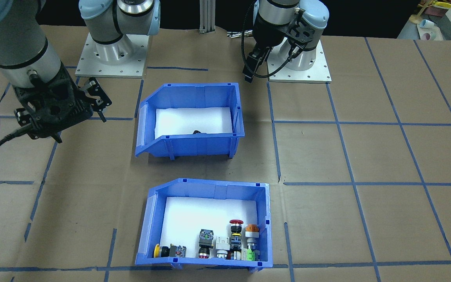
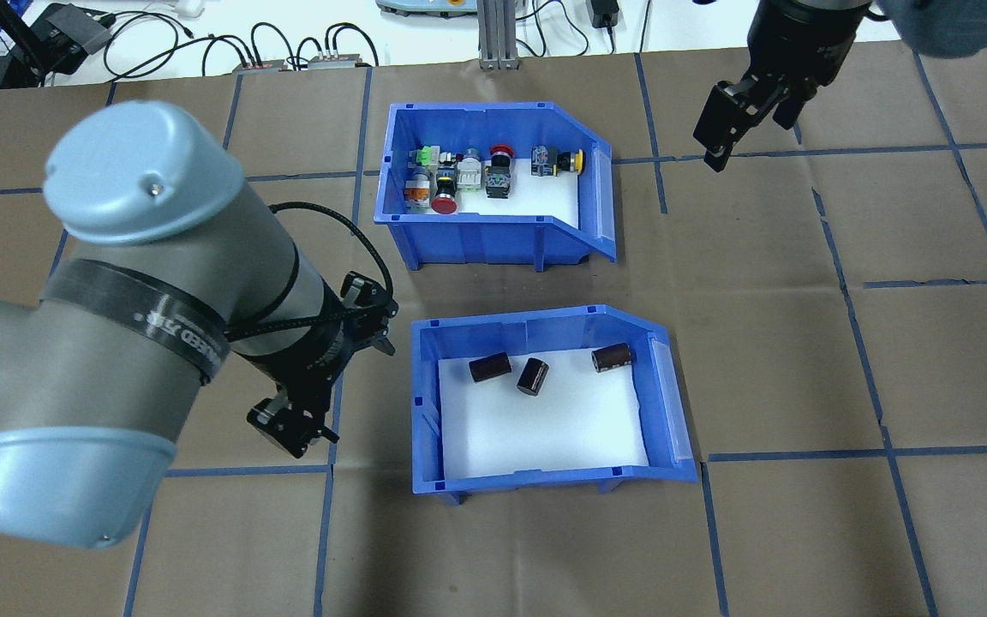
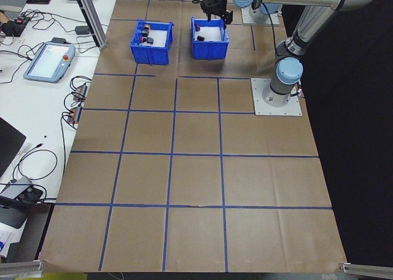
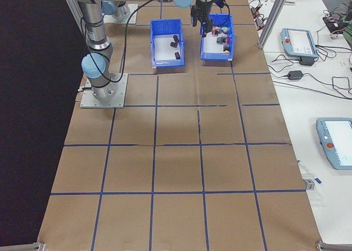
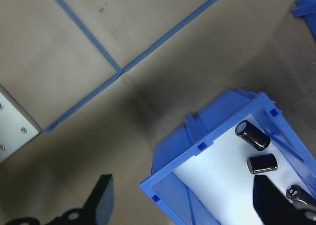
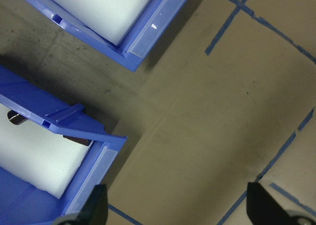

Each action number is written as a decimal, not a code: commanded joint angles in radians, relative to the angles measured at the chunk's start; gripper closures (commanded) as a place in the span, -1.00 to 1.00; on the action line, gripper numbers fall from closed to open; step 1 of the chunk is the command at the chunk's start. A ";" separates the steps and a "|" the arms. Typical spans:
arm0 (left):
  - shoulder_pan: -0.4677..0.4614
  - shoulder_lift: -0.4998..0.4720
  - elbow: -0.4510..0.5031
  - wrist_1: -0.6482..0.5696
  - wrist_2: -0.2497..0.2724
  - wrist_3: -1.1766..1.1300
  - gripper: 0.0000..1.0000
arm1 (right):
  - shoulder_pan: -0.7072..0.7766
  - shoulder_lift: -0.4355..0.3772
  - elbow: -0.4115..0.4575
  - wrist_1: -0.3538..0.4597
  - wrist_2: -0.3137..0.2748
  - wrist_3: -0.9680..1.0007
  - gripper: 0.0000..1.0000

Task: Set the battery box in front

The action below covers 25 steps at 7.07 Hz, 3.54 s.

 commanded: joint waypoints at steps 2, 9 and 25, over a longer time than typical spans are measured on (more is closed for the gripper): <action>-0.135 -0.049 -0.146 0.259 -0.002 -0.338 -0.90 | 0.136 0.185 -0.221 0.003 -0.005 -0.284 -1.00; -0.321 -0.278 -0.183 0.491 -0.001 -0.562 -0.91 | 0.417 0.422 -0.380 -0.014 -0.014 -0.329 -1.00; -0.090 0.003 -0.203 0.191 -0.004 -0.260 1.00 | 0.315 0.376 -0.188 -0.283 -0.099 -0.485 0.93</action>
